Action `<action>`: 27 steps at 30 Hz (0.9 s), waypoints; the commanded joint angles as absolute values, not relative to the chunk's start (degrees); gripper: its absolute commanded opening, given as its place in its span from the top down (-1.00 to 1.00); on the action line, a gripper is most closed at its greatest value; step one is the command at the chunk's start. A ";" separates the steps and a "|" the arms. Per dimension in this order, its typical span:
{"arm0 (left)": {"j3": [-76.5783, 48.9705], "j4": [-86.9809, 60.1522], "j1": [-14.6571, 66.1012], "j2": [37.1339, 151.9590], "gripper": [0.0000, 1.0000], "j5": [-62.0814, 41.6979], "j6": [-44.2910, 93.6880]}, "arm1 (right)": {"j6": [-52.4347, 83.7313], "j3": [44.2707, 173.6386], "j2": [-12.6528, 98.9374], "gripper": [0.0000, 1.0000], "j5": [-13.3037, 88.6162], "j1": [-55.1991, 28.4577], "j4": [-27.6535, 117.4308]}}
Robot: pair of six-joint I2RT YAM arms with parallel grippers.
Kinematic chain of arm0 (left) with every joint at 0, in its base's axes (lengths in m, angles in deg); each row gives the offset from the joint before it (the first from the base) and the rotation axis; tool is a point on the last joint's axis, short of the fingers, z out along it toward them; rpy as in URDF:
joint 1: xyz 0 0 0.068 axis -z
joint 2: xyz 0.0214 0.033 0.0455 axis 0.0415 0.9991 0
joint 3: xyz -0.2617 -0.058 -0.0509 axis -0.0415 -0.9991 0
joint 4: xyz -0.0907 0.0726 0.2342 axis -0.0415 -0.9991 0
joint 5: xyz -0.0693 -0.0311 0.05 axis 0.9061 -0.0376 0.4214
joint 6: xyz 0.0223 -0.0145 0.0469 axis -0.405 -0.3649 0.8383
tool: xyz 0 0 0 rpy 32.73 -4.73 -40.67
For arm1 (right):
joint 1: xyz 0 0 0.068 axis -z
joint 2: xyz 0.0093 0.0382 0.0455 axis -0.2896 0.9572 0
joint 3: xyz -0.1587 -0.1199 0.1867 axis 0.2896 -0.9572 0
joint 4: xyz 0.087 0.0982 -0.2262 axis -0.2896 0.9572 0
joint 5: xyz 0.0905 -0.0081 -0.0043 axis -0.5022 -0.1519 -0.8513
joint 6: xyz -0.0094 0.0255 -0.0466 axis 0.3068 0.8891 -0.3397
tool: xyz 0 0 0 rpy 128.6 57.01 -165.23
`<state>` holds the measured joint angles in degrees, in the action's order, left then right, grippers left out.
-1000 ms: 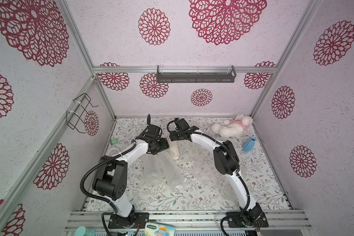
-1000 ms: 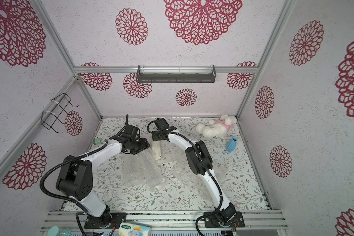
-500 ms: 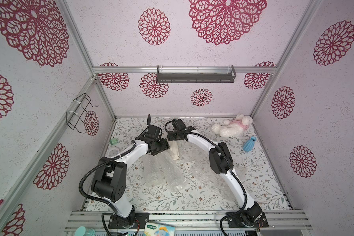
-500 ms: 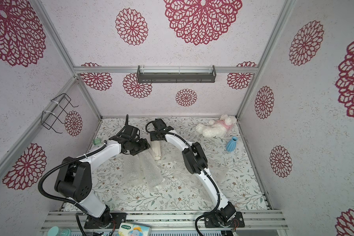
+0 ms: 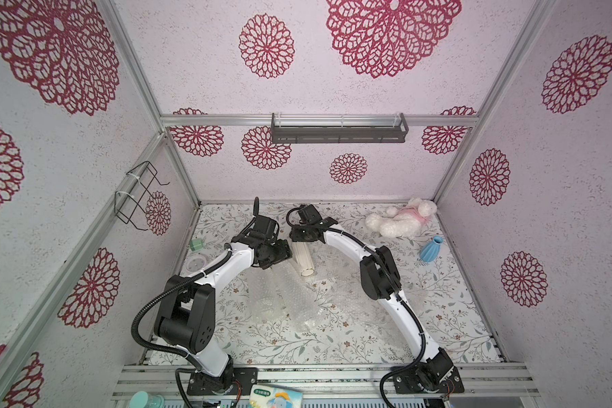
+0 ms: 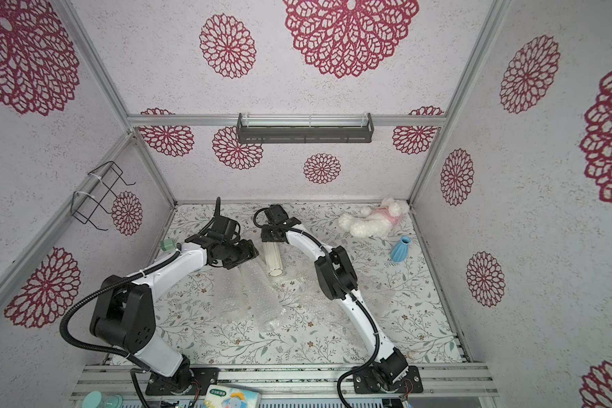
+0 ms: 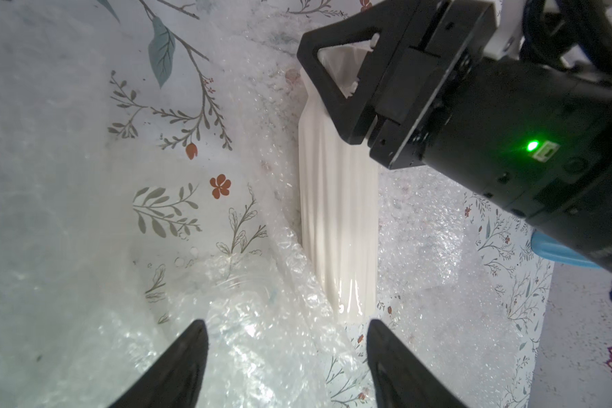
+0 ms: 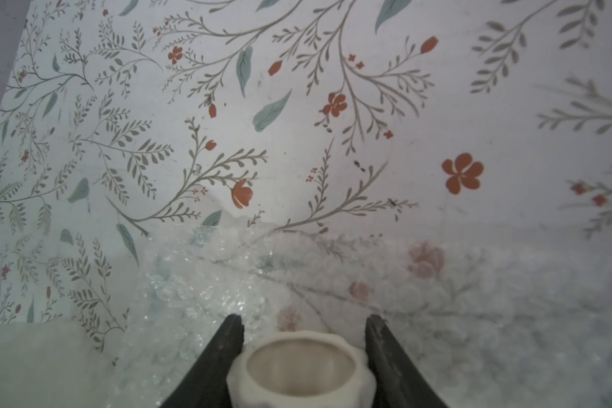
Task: Unwrap the vase from the bubble wrap
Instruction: Pick up the vase from the bubble wrap.
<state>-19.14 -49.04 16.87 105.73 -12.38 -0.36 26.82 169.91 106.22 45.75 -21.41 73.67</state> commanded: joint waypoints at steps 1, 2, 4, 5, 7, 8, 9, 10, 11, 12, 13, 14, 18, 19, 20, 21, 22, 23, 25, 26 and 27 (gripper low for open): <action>-17.40 -49.52 16.85 104.29 -0.48 -12.04 0.19 | 24.92 171.28 103.78 0.13 46.67 -20.52 74.10; -17.22 -49.57 16.86 104.28 -0.48 -12.00 0.30 | 24.50 171.24 103.08 0.15 46.67 -20.52 73.89; -16.96 -49.58 16.89 104.44 -0.48 -12.03 0.30 | 23.88 171.17 101.72 0.16 46.80 -20.52 73.75; -16.87 -49.54 16.83 104.46 -0.48 -11.98 0.35 | 23.44 171.16 100.90 0.18 46.76 -20.59 73.72; -16.80 -49.48 16.87 104.55 -0.48 -11.79 0.32 | 22.61 170.93 99.43 0.21 46.82 -20.65 73.77; -16.78 -49.45 16.84 104.55 -0.48 -11.76 0.36 | 22.05 170.61 98.55 0.22 46.85 -20.70 73.55; -16.86 -49.41 16.83 104.55 -0.48 -11.79 0.35 | 21.64 170.01 97.46 0.23 47.02 -20.79 73.32; -16.86 -49.34 16.84 104.50 -0.48 -11.78 0.35 | 21.33 169.35 96.54 0.24 47.24 -20.86 72.97; -16.86 -49.32 16.90 104.50 -0.48 -11.63 0.34 | 21.04 168.25 95.22 0.25 47.29 -20.87 72.34; -16.86 -49.20 16.88 104.46 -0.48 -11.72 0.35 | 20.73 166.91 93.77 0.25 47.37 -20.96 71.56; -16.94 -49.18 16.91 104.38 -0.48 -11.77 0.34 | 20.47 165.59 92.53 0.25 47.51 -21.04 70.74; -16.86 -49.10 16.80 104.33 -0.48 -11.79 0.31 | 20.25 163.96 90.98 0.25 47.68 -21.14 69.87; -17.06 -48.82 16.85 104.16 -0.48 -11.53 0.26 | 19.21 157.69 85.09 0.25 48.31 -21.48 66.48; -17.04 -48.78 16.86 104.02 -0.48 -11.56 0.26 | 18.89 155.93 83.61 0.25 48.65 -21.57 65.47; -17.04 -48.68 16.81 103.89 -0.48 -11.55 0.24 | 18.68 153.76 81.81 0.25 49.17 -21.70 64.36; -17.04 -48.60 16.85 103.82 -0.48 -11.61 0.34 | 18.45 151.50 80.02 0.24 49.57 -21.83 63.14; -17.04 -48.62 16.81 103.69 -0.48 -11.60 0.27 | 18.30 149.64 78.54 0.24 49.82 -21.92 62.14; -17.08 -48.53 16.84 103.65 -0.49 -11.59 0.29 | 18.06 147.19 76.67 0.25 50.18 -22.06 60.89; -17.12 -48.45 16.80 103.33 -0.49 -11.64 0.43 | 17.50 141.84 73.17 0.25 50.65 -22.43 57.99; -17.28 -48.32 16.85 103.19 -0.49 -11.70 0.39 | 17.24 138.36 71.18 0.25 51.16 -22.70 56.11; -17.41 -48.25 16.84 103.10 -0.49 -11.67 0.43 | 17.03 135.09 69.21 0.24 52.03 -23.04 54.18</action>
<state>-17.85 -49.08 16.87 105.24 -11.57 0.12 18.43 139.92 75.66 49.84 -22.26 62.18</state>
